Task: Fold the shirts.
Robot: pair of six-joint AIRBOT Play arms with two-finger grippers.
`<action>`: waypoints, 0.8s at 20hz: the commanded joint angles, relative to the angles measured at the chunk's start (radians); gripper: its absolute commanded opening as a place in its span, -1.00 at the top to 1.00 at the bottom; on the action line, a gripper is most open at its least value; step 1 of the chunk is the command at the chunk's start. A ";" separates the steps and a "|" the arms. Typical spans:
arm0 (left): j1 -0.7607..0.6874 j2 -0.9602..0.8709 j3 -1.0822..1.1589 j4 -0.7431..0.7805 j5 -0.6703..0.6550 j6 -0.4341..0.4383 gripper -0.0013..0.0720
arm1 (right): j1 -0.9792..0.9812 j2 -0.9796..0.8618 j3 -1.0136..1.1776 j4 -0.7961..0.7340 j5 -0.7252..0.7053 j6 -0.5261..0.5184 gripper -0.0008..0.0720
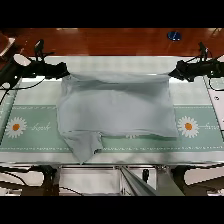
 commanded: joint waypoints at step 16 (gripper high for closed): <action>0.053 -0.011 -0.045 0.203 -0.481 -0.067 -0.42 | -0.030 0.082 -0.134 -0.367 0.234 0.083 -0.15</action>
